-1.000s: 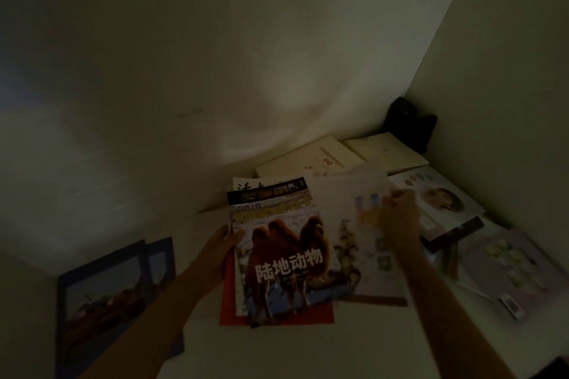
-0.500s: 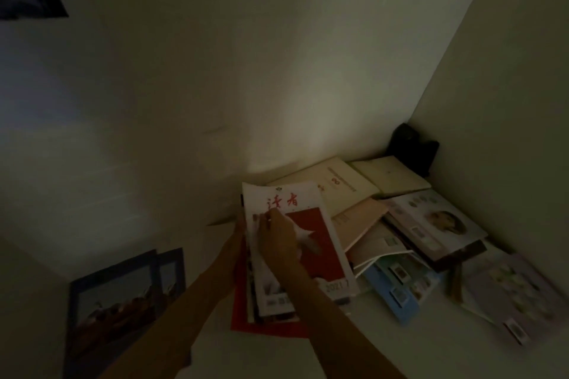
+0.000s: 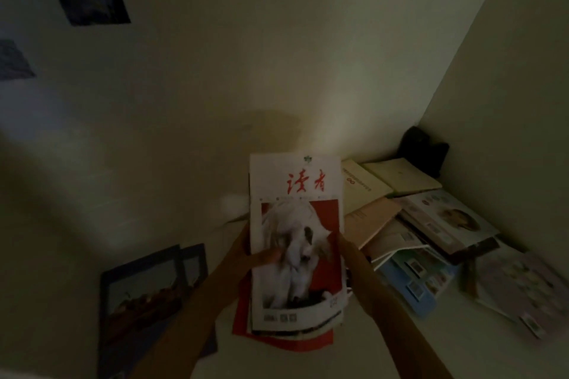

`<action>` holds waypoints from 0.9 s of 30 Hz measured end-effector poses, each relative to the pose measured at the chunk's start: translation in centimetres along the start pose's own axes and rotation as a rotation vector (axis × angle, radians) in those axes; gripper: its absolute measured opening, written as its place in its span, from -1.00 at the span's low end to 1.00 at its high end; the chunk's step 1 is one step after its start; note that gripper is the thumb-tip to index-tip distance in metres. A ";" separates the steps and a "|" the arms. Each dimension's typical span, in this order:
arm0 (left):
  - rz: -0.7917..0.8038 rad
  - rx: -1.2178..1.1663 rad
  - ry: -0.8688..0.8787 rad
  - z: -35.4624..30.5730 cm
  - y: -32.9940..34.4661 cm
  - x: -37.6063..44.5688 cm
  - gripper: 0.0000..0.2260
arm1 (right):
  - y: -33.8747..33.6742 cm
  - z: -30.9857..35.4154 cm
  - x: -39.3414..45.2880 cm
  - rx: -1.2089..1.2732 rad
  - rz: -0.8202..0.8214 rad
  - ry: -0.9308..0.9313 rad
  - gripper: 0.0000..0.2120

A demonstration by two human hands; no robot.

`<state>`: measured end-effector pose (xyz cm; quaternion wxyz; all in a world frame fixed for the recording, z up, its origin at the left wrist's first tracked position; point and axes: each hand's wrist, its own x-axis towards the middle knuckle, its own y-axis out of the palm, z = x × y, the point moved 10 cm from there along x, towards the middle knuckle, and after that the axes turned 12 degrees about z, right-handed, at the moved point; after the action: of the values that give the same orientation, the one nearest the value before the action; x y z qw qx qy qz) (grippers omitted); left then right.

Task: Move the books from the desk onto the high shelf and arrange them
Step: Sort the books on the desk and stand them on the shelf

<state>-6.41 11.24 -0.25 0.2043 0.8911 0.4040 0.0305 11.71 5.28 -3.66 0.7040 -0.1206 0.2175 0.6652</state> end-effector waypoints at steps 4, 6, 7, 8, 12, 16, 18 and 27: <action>-0.089 0.130 0.135 -7.5 1.0 -4.4 -0.38 | 4.9 4.4 -2.7 0.239 0.315 -0.145 -0.03; -0.213 0.231 0.233 -11.8 0.6 -7.5 -0.53 | 6.7 8.6 -3.9 0.161 0.348 -0.306 -0.11; -0.280 0.284 0.289 -14.0 0.4 -9.5 -0.53 | 7.9 10.8 -4.6 0.109 0.350 -0.387 -0.20; -0.350 0.333 0.341 -16.2 0.3 -11.7 -0.53 | 9.5 12.9 -5.6 0.071 0.358 -0.461 -0.34; -0.615 0.497 0.578 -25.0 1.7 -21.7 -0.52 | 17.7 21.2 -11.2 -0.036 0.488 -0.698 -0.64; -0.797 0.683 0.806 -34.4 5.7 -32.6 -0.44 | 26.3 29.6 -19.9 -0.055 0.709 -0.938 -0.58; -0.856 0.746 0.906 -38.2 7.8 -37.6 -0.50 | 30.2 33.0 -24.1 -0.051 0.808 -1.022 -0.57; -1.073 0.993 1.181 -53.4 11.4 -52.6 -0.46 | 48.0 47.0 -34.3 -0.146 0.964 -1.174 -0.77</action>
<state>-45.35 -15.87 58.84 -0.4506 0.4111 0.7659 0.2034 -29.63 0.65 59.22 0.3261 0.3149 -0.2085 0.8666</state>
